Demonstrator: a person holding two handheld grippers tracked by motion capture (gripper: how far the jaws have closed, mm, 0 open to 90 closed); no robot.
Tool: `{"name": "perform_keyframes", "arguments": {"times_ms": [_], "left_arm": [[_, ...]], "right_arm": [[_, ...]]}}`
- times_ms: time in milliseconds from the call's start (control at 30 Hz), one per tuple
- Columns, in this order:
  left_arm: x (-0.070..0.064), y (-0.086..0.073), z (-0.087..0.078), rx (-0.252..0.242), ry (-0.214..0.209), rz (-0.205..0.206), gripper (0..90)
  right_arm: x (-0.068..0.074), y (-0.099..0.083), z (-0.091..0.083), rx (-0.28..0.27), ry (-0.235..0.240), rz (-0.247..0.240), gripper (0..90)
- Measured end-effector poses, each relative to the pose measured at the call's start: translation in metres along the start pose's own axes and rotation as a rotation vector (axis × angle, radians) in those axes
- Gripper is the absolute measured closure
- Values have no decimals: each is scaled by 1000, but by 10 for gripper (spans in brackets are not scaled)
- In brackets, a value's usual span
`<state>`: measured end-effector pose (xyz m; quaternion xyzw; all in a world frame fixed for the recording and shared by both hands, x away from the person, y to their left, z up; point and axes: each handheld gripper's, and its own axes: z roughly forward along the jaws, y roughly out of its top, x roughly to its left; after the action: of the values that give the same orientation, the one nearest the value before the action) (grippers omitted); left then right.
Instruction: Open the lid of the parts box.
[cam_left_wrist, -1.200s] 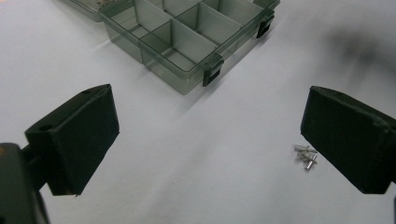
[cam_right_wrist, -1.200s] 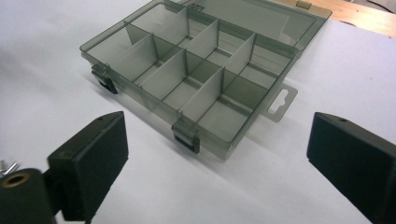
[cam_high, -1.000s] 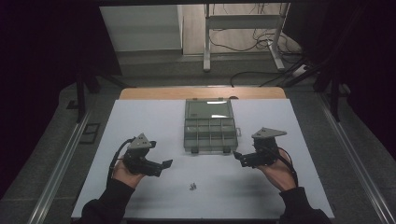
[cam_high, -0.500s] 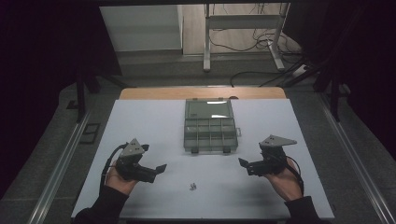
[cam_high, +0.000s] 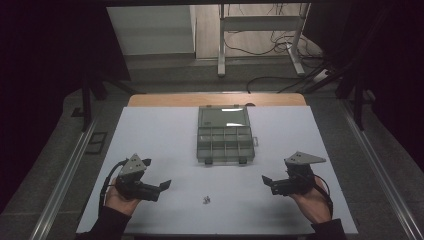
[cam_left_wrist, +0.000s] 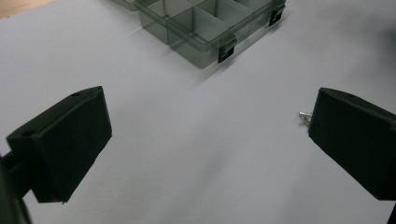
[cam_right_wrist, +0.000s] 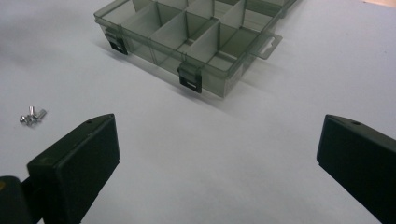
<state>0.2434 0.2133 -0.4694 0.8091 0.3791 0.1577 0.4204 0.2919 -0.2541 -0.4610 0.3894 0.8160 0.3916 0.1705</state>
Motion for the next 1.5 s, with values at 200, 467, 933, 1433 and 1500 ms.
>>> {"name": "perform_keyframes", "arguments": {"times_ms": [200, 467, 933, 1433, 1500], "left_arm": [[-1, -8, -9, -2, 34, -3, 0], [-1, -17, -19, 2, 64, -18, 0], [0, -31, -27, 34, 86, -44, 0], [-2, -36, -28, 63, 88, -45, 0], [-2, -36, -28, 60, 83, -44, 0]], "right_arm": [[1, -8, -6, 3, -9, 13, 0], [1, -19, -15, 24, -22, 25, 0], [-3, -40, -25, 44, -41, 63, 0], [-7, -46, -26, 54, -33, 92, 0], [-7, -46, -26, 53, -32, 90, 0]]}}
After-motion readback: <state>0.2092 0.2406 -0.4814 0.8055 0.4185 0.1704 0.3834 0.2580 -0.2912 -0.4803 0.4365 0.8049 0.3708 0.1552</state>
